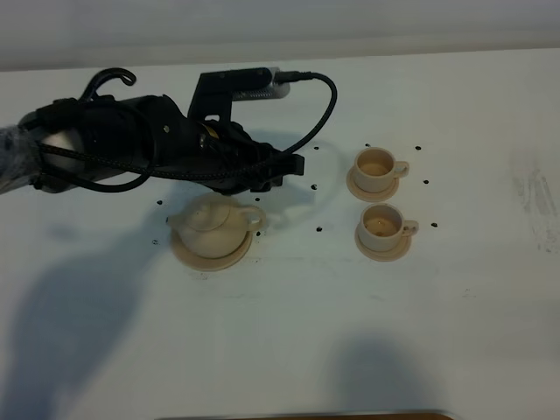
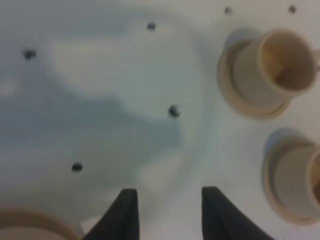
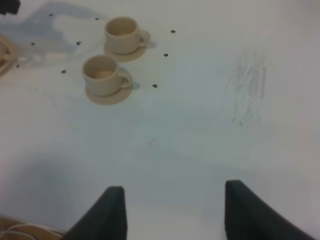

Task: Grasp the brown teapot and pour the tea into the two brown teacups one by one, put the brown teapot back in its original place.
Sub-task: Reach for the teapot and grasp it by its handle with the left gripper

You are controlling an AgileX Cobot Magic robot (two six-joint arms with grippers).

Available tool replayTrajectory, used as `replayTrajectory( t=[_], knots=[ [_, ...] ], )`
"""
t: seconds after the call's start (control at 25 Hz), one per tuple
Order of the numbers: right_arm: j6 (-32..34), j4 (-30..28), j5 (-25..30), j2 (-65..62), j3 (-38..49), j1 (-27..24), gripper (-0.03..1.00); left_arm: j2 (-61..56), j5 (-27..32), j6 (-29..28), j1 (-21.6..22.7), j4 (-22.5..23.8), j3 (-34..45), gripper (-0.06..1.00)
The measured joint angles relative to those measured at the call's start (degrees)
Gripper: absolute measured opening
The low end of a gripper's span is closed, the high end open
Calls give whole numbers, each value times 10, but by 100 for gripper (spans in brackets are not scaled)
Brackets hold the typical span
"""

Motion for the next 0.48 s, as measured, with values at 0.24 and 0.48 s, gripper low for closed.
replayTrajectory(
  t=[0.24,0.48],
  knots=[
    [-1,0,0,0,0,0,45,8,-4,-9,0,6,0,29],
    [0,0,0,0,0,0,45,15,-9,-17,0,9,0,29]
  ],
)
